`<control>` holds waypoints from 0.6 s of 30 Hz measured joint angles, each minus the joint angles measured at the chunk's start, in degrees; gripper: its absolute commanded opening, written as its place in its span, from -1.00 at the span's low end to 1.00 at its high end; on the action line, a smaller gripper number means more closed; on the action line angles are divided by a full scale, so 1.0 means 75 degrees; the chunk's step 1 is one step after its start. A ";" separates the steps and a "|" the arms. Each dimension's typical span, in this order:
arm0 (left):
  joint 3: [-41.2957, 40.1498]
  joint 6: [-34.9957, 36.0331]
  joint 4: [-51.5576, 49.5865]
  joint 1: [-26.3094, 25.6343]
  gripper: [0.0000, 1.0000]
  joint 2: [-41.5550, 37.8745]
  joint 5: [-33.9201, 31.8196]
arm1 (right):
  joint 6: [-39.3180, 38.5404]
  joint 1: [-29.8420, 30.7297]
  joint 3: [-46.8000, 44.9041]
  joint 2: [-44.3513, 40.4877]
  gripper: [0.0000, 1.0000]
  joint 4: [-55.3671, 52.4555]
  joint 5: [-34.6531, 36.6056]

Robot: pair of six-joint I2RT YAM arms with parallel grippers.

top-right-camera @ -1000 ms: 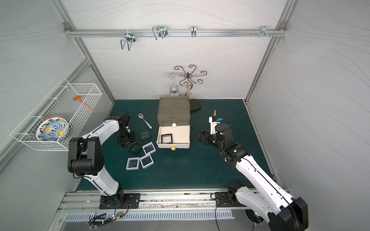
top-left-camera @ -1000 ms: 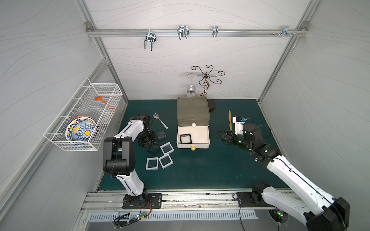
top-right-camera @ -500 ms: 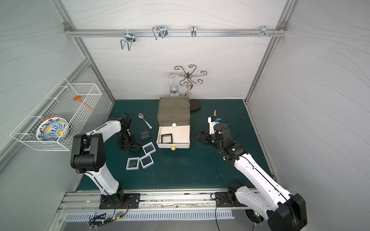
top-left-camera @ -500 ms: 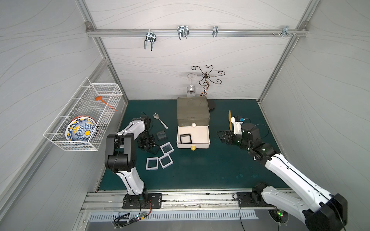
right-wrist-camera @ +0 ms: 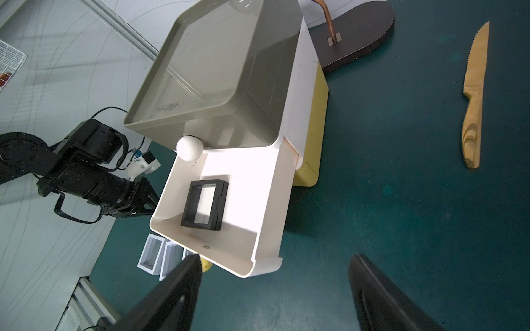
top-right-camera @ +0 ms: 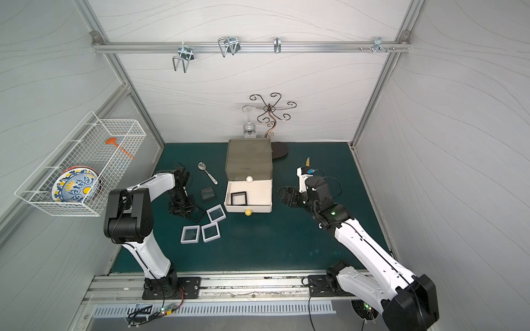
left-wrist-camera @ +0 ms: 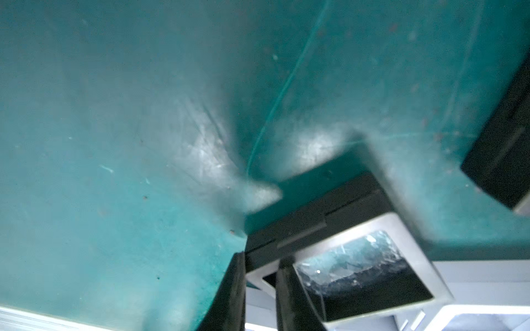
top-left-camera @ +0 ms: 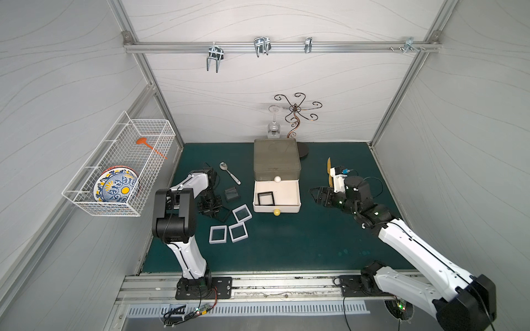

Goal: Place the brooch boxes into the drawer by color
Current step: Pick up the brooch box from the center of the board.

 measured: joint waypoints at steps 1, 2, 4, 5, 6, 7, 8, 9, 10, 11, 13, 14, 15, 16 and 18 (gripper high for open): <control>0.0000 0.0003 0.0000 0.0000 -0.91 0.0000 0.0000 | 0.0000 0.0000 0.0000 0.0003 0.71 0.0003 0.0000; 0.0003 0.0003 0.0000 0.0000 -1.00 0.0000 0.0000 | 0.0000 0.0000 -0.0003 0.0009 0.71 0.0003 0.0000; 0.0003 0.0003 -0.0003 0.0003 -1.00 -0.0003 0.0000 | 0.0000 0.0000 -0.0009 0.0020 0.71 0.0003 0.0000; 0.0003 0.0003 -0.0003 0.0003 -1.00 -0.0003 0.0000 | 0.0000 0.0000 -0.0012 0.0023 0.71 0.0006 0.0000; 0.0006 0.0003 -0.0006 0.0006 -1.00 -0.0003 0.0000 | 0.0000 0.0000 -0.0012 0.0026 0.71 0.0006 0.0000; 0.0012 0.0003 -0.0012 0.0006 -1.00 -0.0003 0.0000 | 0.0000 0.0000 -0.0015 0.0029 0.71 0.0006 -0.0003; 0.0015 0.0000 -0.0012 0.0006 -1.00 -0.0003 0.0000 | 0.0000 0.0000 -0.0020 0.0032 0.71 0.0009 0.0000; 0.0015 0.0000 -0.0012 0.0006 -1.00 -0.0003 0.0000 | 0.0000 0.0000 -0.0026 0.0032 0.71 0.0009 0.0000; 0.0015 -0.0003 -0.0015 0.0006 -1.00 -0.0015 0.0003 | 0.0000 0.0000 -0.0035 0.0032 0.71 0.0009 0.0000; 0.0015 -0.0006 -0.0012 0.0006 -1.00 -0.0029 0.0006 | 0.0000 0.0000 -0.0038 0.0032 0.70 0.0009 0.0000; 0.0015 -0.0015 0.0020 0.0006 -1.00 -0.0070 0.0023 | 0.0000 0.0000 -0.0041 0.0032 0.71 0.0009 0.0000; 0.0015 -0.0017 0.0038 0.0006 -1.00 -0.0114 0.0052 | 0.0000 0.0000 -0.0041 0.0032 0.71 0.0009 0.0000; 0.0017 -0.0020 0.0052 0.0006 -1.00 -0.0189 0.0099 | 0.0000 0.0000 -0.0041 0.0032 0.70 0.0009 0.0000; 0.0029 -0.0023 0.0055 0.0006 -1.00 -0.0265 0.0134 | 0.0000 0.0000 -0.0041 0.0032 0.70 0.0009 0.0000; 0.0102 -0.0032 0.0052 0.0006 -1.00 -0.0507 0.0224 | 0.0000 0.0000 -0.0041 0.0032 0.71 0.0009 0.0000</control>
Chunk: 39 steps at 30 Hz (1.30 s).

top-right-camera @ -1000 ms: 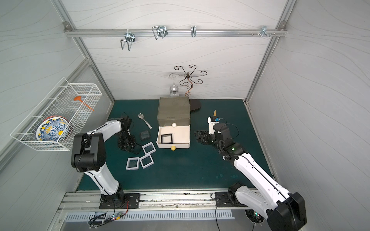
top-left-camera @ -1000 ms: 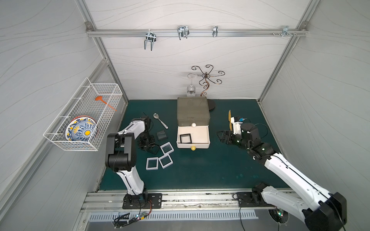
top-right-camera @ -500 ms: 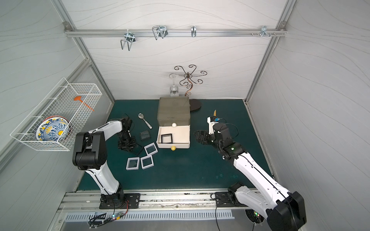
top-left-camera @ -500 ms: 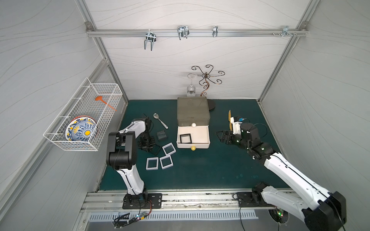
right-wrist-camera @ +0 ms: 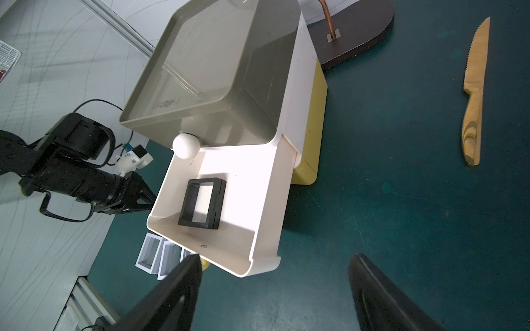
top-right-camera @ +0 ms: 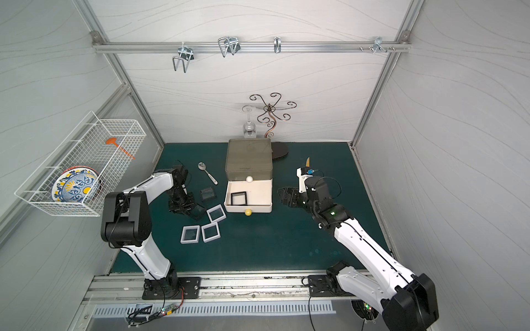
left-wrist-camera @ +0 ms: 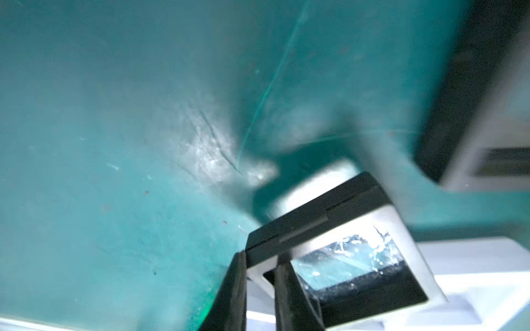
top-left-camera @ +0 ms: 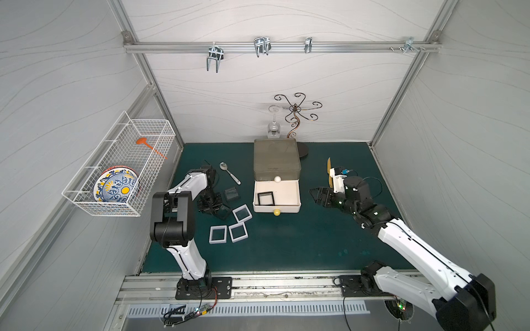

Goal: Place the brooch boxes into the drawer by color
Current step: Pick up the brooch box from the center of the board, then place the brooch box in the drawer.

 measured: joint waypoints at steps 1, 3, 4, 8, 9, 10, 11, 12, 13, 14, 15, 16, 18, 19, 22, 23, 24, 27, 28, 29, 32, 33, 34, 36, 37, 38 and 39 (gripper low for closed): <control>0.0055 0.0000 -0.0006 0.0000 -1.00 -0.0117 0.0044 | 0.0000 0.0000 0.0000 0.0003 0.70 0.0000 -0.0003; 0.0210 -0.0003 -0.0035 0.0000 -1.00 -0.0396 0.0096 | 0.0000 0.0000 0.0000 0.0020 0.70 0.0000 -0.0003; 0.0277 -0.0003 -0.0055 0.0000 -1.00 -0.0504 0.0125 | 0.0003 0.0003 0.0000 0.0029 0.70 0.0000 -0.0006; 0.0595 -0.0003 -0.0181 -0.0032 -1.00 -0.1087 0.0399 | 0.0003 0.0032 0.0000 0.0035 0.70 0.0000 0.0000; 0.0708 -0.0006 -0.0262 -0.0076 -1.00 -0.1244 0.0455 | 0.0003 0.0038 0.0000 0.0035 0.70 0.0000 0.0003; 0.0839 -0.0009 -0.0338 -0.0131 -1.00 -0.1381 0.0484 | 0.0003 0.0047 0.0000 0.0035 0.70 0.0000 0.0003; 0.0988 -0.0009 -0.0434 -0.0219 -1.00 -0.1489 0.0504 | 0.0006 0.0058 0.0000 0.0035 0.70 0.0003 0.0003; 0.1183 -0.0009 -0.0527 -0.0361 -1.00 -0.1594 0.0525 | 0.0006 0.0073 0.0000 0.0035 0.69 0.0003 0.0003; 0.1390 -0.0015 -0.0618 -0.0562 -1.00 -0.1676 0.0548 | 0.0006 0.0090 0.0000 0.0035 0.70 0.0003 0.0009; 0.1550 -0.0029 -0.0670 -0.0755 -1.00 -0.1731 0.0577 | 0.0006 0.0102 0.0000 0.0038 0.70 0.0003 0.0009; 0.1749 -0.0067 -0.0708 -0.1052 -1.00 -0.1795 0.0609 | 0.0006 0.0108 0.0003 0.0038 0.70 0.0003 0.0012; 0.1915 -0.0122 -0.0743 -0.1335 -1.00 -0.1839 0.0632 | 0.0006 0.0125 0.0006 0.0044 0.70 0.0003 0.0020; 0.2159 -0.0242 -0.0775 -0.1880 -1.00 -0.1891 0.0653 | 0.0006 0.0140 0.0009 0.0050 0.70 0.0003 0.0035; 0.2235 -0.0294 -0.0787 -0.2095 -1.00 -0.1897 0.0656 | 0.0003 0.0143 0.0009 0.0050 0.70 0.0000 0.0044; 0.2407 -0.0493 -0.0799 -0.2871 -1.00 -0.1894 0.0656 | 0.0003 0.0152 0.0009 0.0050 0.70 0.0000 0.0082; 0.2419 -0.0536 -0.0799 -0.3028 -1.00 -0.1891 0.0656 | 0.0003 0.0152 0.0009 0.0050 0.70 -0.0003 0.0093; 0.2428 -0.0606 -0.0796 -0.3220 -1.00 -0.1874 0.0667 | 0.0003 0.0152 0.0009 0.0050 0.70 -0.0003 0.0114; 0.2428 -0.0781 -0.0787 -0.3541 -1.00 -0.1731 0.0635 | 0.0003 0.0152 0.0009 0.0050 0.70 -0.0003 0.0146; 0.2428 -0.0860 -0.0764 -0.3602 -1.00 -0.1673 0.0618 | 0.0000 0.0152 0.0009 0.0050 0.70 -0.0006 0.0149; 0.2425 -0.0918 -0.0734 -0.3684 -1.00 -0.1582 0.0595 | 0.0000 0.0152 0.0009 0.0050 0.70 -0.0006 0.0152; 0.2425 -0.1026 -0.0577 -0.3829 -1.00 -0.1390 0.0554 | 0.0000 0.0152 0.0009 0.0047 0.70 -0.0009 0.0175; 0.2425 -0.1052 -0.0525 -0.3867 -1.00 -0.1343 0.0545 | -0.0006 0.0152 0.0009 0.0047 0.70 -0.0012 0.0181; 0.2425 -0.1072 -0.0484 -0.3882 -1.00 -0.1314 0.0530 | -0.0009 0.0152 0.0009 0.0038 0.69 -0.0017 0.0187; 0.2425 -0.1116 -0.0391 -0.3911 -1.00 -0.1271 0.0466 | -0.0035 0.0152 0.0009 0.0017 0.70 -0.0038 0.0207; 0.2425 -0.1139 -0.0367 -0.3917 -1.00 -0.1262 0.0446 | -0.0055 0.0152 0.0009 0.0012 0.70 -0.0044 0.0210; 0.2425 -0.1160 -0.0358 -0.3920 -1.00 -0.1262 0.0423 | -0.0064 0.0152 0.0009 0.0003 0.70 -0.0055 0.0219; 0.2425 -0.1166 -0.0350 -0.3920 -1.00 -0.1262 0.0393 | -0.0079 0.0152 0.0009 -0.0012 0.70 -0.0067 0.0230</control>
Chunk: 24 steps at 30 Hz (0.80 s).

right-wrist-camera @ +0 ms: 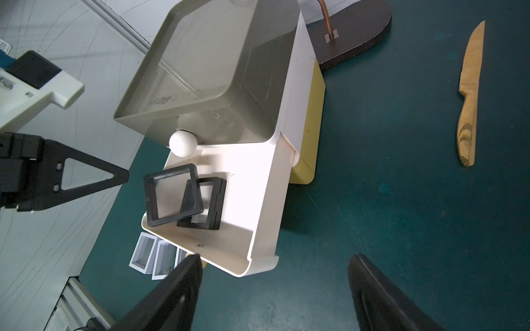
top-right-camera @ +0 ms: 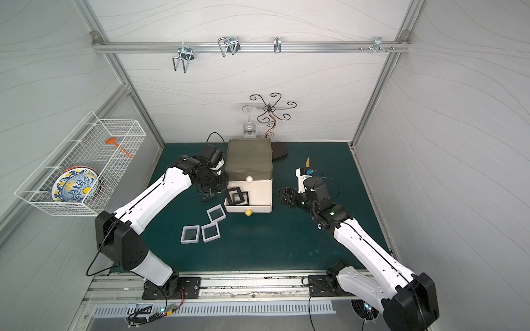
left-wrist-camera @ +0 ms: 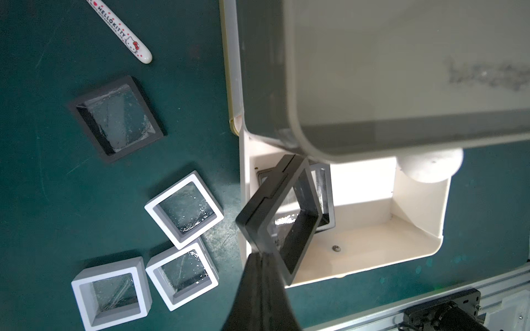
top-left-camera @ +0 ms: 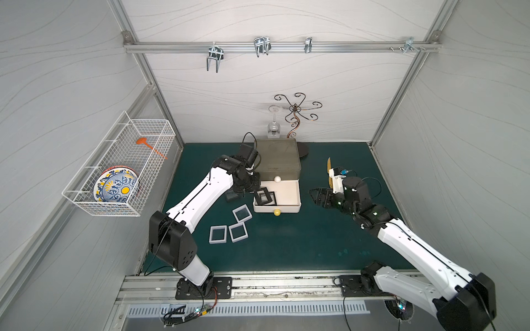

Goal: Place the brooch boxes into the drawer by color
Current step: Place the brooch box in the drawer, then adjust the brooch box in the drawer.

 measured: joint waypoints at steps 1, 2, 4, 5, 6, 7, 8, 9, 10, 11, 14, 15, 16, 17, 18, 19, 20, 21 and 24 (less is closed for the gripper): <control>0.0000 -0.0003 0.0012 0.0000 -0.96 0.0000 -0.0041 | -0.0012 0.0000 0.0000 -0.0009 0.70 -0.0003 0.0006; 0.0000 -0.0003 0.0029 0.0000 -0.89 0.0000 -0.0105 | -0.0032 0.0000 0.0000 -0.0015 0.71 -0.0003 0.0009; 0.0000 0.0006 0.0029 0.0000 -0.77 -0.0012 -0.0254 | -0.0041 0.0000 0.0000 -0.0015 0.70 -0.0003 0.0017; 0.0003 0.0026 0.0023 0.0000 -0.72 -0.0026 -0.0353 | -0.0044 0.0000 0.0000 -0.0015 0.70 -0.0003 0.0023; 0.0006 0.0038 0.0017 0.0003 -0.70 -0.0047 -0.0446 | -0.0044 0.0000 0.0000 -0.0015 0.71 -0.0003 0.0023; 0.0017 0.0047 0.0000 0.0003 -0.70 -0.0067 -0.0530 | -0.0044 0.0000 0.0000 -0.0015 0.70 -0.0003 0.0023; 0.0026 0.0064 -0.0023 0.0006 -0.70 -0.0087 -0.0597 | -0.0044 0.0000 0.0000 -0.0015 0.71 -0.0003 0.0023; 0.0029 0.0070 -0.0052 0.0026 -0.70 -0.0119 -0.0650 | -0.0044 0.0000 0.0000 -0.0015 0.71 -0.0003 0.0023; 0.0029 0.0070 -0.0076 0.0052 -0.73 -0.0157 -0.0679 | -0.0044 0.0003 0.0000 -0.0017 0.71 -0.0003 0.0023; 0.0029 0.0079 -0.0099 0.0102 -0.76 -0.0195 -0.0682 | -0.0044 0.0009 0.0000 -0.0015 0.71 -0.0003 0.0023; 0.0029 0.0140 -0.0117 0.0224 -1.00 -0.0268 -0.0632 | -0.0044 0.0044 -0.0003 -0.0015 0.71 0.0000 0.0023; 0.0023 0.0122 -0.0119 0.0262 -1.00 -0.0268 -0.0583 | -0.0044 0.0052 -0.0003 -0.0015 0.71 0.0000 0.0020; -0.0009 0.0125 -0.0102 0.0280 -1.00 -0.0265 -0.0533 | -0.0041 0.0058 -0.0006 -0.0015 0.71 0.0003 0.0020; -0.0079 0.0122 -0.0085 0.0294 -1.00 -0.0265 -0.0443 | -0.0041 0.0064 -0.0012 -0.0015 0.70 0.0003 0.0020; -0.0184 0.0108 -0.0038 0.0315 -1.00 -0.0265 -0.0358 | -0.0041 0.0076 -0.0017 -0.0015 0.70 0.0006 0.0020; -0.0286 0.0087 0.0012 0.0321 -1.00 -0.0262 -0.0297 | -0.0038 0.0082 -0.0017 -0.0015 0.70 0.0003 0.0020; -0.0393 0.0064 0.0061 0.0321 -1.00 -0.0242 -0.0236 | -0.0038 0.0085 -0.0020 -0.0015 0.70 0.0006 0.0020; -0.0478 0.0050 0.0105 0.0318 -1.00 -0.0201 -0.0175 | -0.0038 0.0085 -0.0020 -0.0015 0.70 0.0006 0.0020; -0.0539 0.0015 0.0198 0.0315 -1.00 0.0032 -0.0064 | -0.0038 0.0087 -0.0026 -0.0015 0.70 0.0003 0.0023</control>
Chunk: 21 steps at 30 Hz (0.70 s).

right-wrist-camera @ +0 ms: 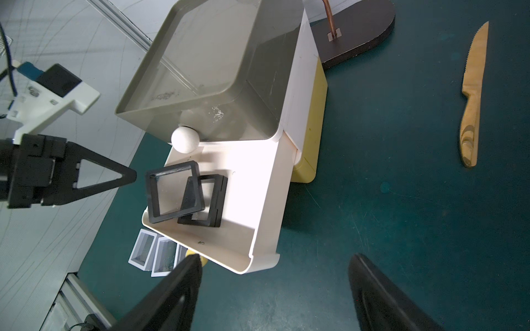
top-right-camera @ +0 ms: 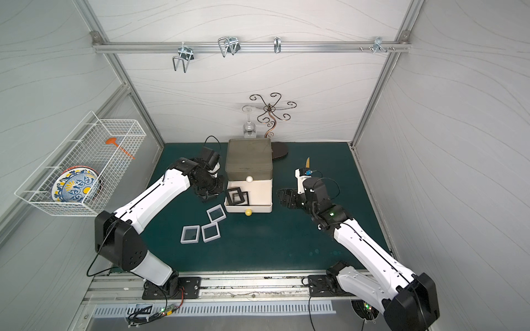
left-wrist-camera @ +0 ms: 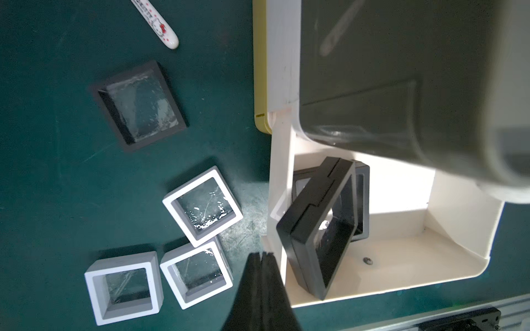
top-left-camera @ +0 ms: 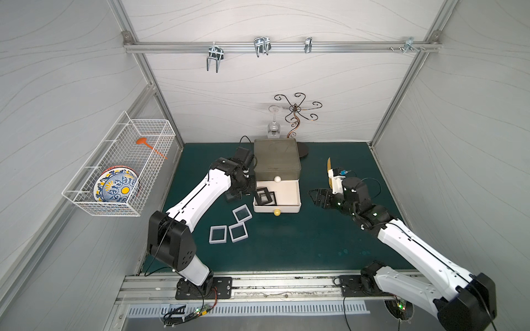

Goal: Place the brooch boxes into the drawer by color
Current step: Adjust the brooch box in the drawer.

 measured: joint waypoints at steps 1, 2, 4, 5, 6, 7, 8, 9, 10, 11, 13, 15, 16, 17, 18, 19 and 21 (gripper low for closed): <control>0.0000 -0.0003 0.0061 -0.0009 -1.00 0.0076 0.0032 | 0.0000 0.0000 -0.0003 0.0000 0.70 0.0000 0.0003; 0.0000 -0.0006 0.0117 -0.0029 -1.00 0.0137 0.0061 | 0.0000 0.0000 -0.0012 0.0000 0.70 0.0003 0.0006; -0.0003 -0.0012 0.0219 -0.0064 -1.00 0.0248 0.0119 | 0.0000 0.0000 -0.0035 0.0000 0.70 0.0000 0.0006; -0.0003 -0.0015 0.0251 -0.0076 -1.00 0.0274 0.0128 | 0.0000 0.0000 -0.0041 0.0000 0.70 0.0000 0.0006; -0.0003 -0.0015 0.0309 -0.0090 -1.00 0.0309 0.0149 | 0.0000 0.0000 -0.0041 0.0000 0.70 -0.0003 0.0006; -0.0003 -0.0015 0.0367 -0.0111 -1.00 0.0341 0.0169 | 0.0000 0.0000 -0.0041 0.0000 0.70 0.0003 0.0006; -0.0003 -0.0015 0.0405 -0.0131 -1.00 0.0379 0.0189 | 0.0000 0.0000 -0.0041 0.0000 0.70 0.0000 0.0006; -0.0003 -0.0015 0.0452 -0.0157 -1.00 0.0431 0.0224 | 0.0000 0.0000 -0.0041 0.0000 0.70 0.0000 0.0006; -0.0003 -0.0038 0.0475 -0.0172 -1.00 0.0475 0.0230 | 0.0000 0.0000 -0.0041 0.0000 0.70 0.0000 0.0009; -0.0003 -0.0070 0.0501 -0.0184 -1.00 0.0519 0.0251 | -0.0003 0.0003 -0.0041 0.0000 0.70 0.0000 0.0009; -0.0003 -0.0099 0.0527 -0.0181 -1.00 0.0533 0.0256 | -0.0003 0.0006 -0.0041 0.0000 0.70 0.0000 0.0012; -0.0003 -0.0105 0.0536 -0.0181 -1.00 0.0533 0.0251 | 0.0000 0.0006 -0.0041 0.0000 0.70 0.0000 0.0012; -0.0003 -0.0108 0.0536 -0.0184 -1.00 0.0533 0.0233 | 0.0000 0.0006 -0.0041 0.0000 0.70 0.0000 0.0012; -0.0003 -0.0108 0.0533 -0.0184 -1.00 0.0533 0.0204 | 0.0000 0.0006 -0.0041 0.0000 0.70 0.0000 0.0015; 0.0000 -0.0108 0.0530 -0.0184 -1.00 0.0533 0.0143 | 0.0000 0.0006 -0.0041 0.0000 0.70 0.0000 0.0015; 0.0009 -0.0105 0.0516 -0.0184 -1.00 0.0533 0.0099 | 0.0000 0.0006 -0.0041 0.0000 0.71 0.0000 0.0015; 0.0029 -0.0064 0.0487 -0.0160 -1.00 0.0507 -0.0041 | 0.0000 0.0017 -0.0041 0.0000 0.71 0.0000 0.0015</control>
